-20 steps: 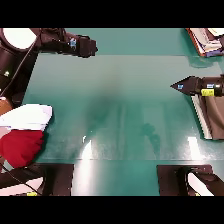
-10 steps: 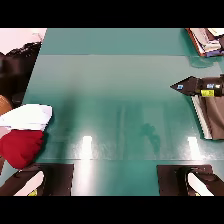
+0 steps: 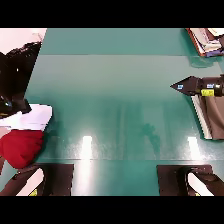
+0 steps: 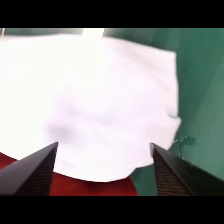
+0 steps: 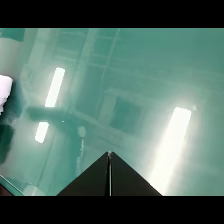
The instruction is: Fold the shirts.
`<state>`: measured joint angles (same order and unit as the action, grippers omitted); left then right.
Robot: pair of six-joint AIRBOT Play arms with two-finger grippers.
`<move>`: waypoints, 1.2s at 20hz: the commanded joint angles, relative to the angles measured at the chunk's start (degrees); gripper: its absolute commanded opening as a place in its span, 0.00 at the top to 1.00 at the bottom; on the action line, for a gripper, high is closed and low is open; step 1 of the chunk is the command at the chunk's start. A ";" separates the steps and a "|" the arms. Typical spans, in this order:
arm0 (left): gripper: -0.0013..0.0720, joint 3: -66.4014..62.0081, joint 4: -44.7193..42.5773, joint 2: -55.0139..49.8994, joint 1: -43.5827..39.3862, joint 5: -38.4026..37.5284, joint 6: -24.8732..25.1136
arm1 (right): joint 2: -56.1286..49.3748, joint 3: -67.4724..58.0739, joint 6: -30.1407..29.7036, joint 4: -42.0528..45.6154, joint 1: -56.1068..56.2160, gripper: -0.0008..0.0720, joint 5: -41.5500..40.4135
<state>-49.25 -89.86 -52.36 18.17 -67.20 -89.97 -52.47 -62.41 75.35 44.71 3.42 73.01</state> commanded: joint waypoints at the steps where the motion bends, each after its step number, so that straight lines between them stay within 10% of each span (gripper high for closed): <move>1: 0.07 5.22 -1.49 -3.52 0.57 4.15 -1.73 | 0.04 0.02 0.02 0.00 0.04 0.97 -0.55; 4: 0.10 5.22 -1.38 -5.20 0.57 4.33 -1.84 | 0.04 0.02 0.02 0.00 0.02 0.97 -0.61; 7: 0.93 4.74 -1.31 -5.18 0.57 3.04 -2.01 | 0.04 0.02 0.02 -0.02 0.04 0.97 -1.01; 17: 0.95 -34.27 8.07 5.77 -14.16 -3.39 -1.40 | 0.00 -15.10 0.04 -0.13 -5.01 0.97 -6.19; 24: 0.96 -48.98 0.66 5.64 -34.12 1.33 -13.31 | -2.89 -29.57 0.02 -0.07 -9.33 0.97 -4.74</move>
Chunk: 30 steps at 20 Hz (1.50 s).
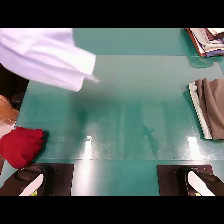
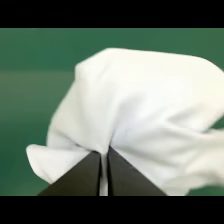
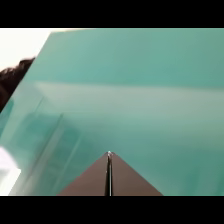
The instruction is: Fold the shirts.
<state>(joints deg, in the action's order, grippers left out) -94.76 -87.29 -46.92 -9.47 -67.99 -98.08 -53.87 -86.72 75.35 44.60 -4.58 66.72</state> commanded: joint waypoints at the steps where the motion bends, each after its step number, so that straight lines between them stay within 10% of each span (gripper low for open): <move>1: 0.96 -2.21 -1.97 -0.07 -8.26 2.73 -6.78 | -2.49 -6.88 0.02 0.04 -1.33 0.97 2.95; 7: 0.95 14.03 -1.29 -4.72 -21.64 7.32 -12.74 | -8.28 -11.47 0.02 0.02 2.89 0.97 8.46; 15: 0.95 23.21 6.43 -17.70 -34.82 7.61 -5.64 | -12.07 -11.43 0.02 0.17 8.20 0.97 9.05; 17: 0.28 23.10 5.05 -17.84 -34.64 8.15 -1.99 | -12.04 -11.43 0.02 0.28 8.28 0.97 9.01; 18: 0.16 22.49 1.84 -17.75 -34.51 7.69 -1.92 | -12.04 -11.43 0.02 0.72 8.28 0.97 9.01; 23: 0.16 21.11 -2.54 -17.14 -22.99 1.70 -1.40 | -12.04 -11.43 0.02 2.10 8.28 0.97 9.40; 30: 0.16 38.64 28.74 -20.79 -12.61 14.84 10.93 | -12.04 -11.41 0.02 2.12 8.28 0.97 9.40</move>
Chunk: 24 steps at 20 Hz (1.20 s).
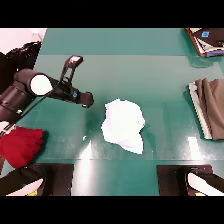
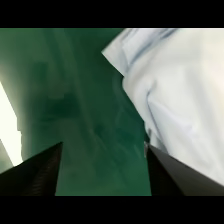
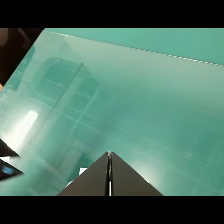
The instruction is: Fold the shirts.
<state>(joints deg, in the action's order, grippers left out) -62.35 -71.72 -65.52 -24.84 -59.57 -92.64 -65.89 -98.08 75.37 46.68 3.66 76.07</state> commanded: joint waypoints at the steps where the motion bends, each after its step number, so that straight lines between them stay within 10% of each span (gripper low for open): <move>1: 0.16 7.23 17.11 -4.42 2.75 7.58 7.67 | -0.04 -0.04 0.02 0.04 0.04 0.97 0.04; 13: 0.16 1.99 27.23 -24.24 2.73 19.74 12.11 | -0.02 -0.02 0.02 0.02 0.04 0.97 3.02; 24: 0.16 0.92 31.43 -23.89 3.63 5.51 22.08 | -0.15 -0.02 0.02 0.11 0.04 0.97 3.02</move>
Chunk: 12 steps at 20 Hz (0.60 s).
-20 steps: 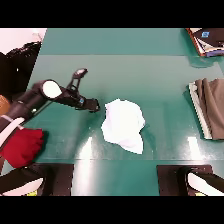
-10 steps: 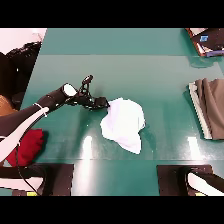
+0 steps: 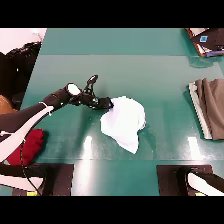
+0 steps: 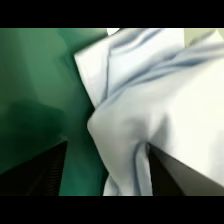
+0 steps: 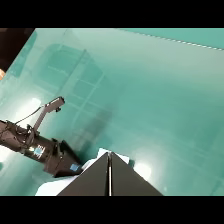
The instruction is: Fold the shirts.
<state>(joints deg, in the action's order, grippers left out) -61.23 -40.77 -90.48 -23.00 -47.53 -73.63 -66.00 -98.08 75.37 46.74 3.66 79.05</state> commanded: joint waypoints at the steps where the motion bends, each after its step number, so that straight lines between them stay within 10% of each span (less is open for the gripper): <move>1: 0.16 -0.20 0.42 2.27 3.43 -8.52 3.63 | -0.04 -0.02 0.02 0.07 0.04 0.97 0.04; 12: 0.16 2.91 -1.86 18.67 7.21 -22.05 3.56 | -0.04 0.00 0.02 2.95 0.04 0.97 0.02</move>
<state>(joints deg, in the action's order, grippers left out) -60.01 -42.37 -74.08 -13.56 -65.84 -70.15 -66.00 -98.08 75.37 49.12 3.66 79.09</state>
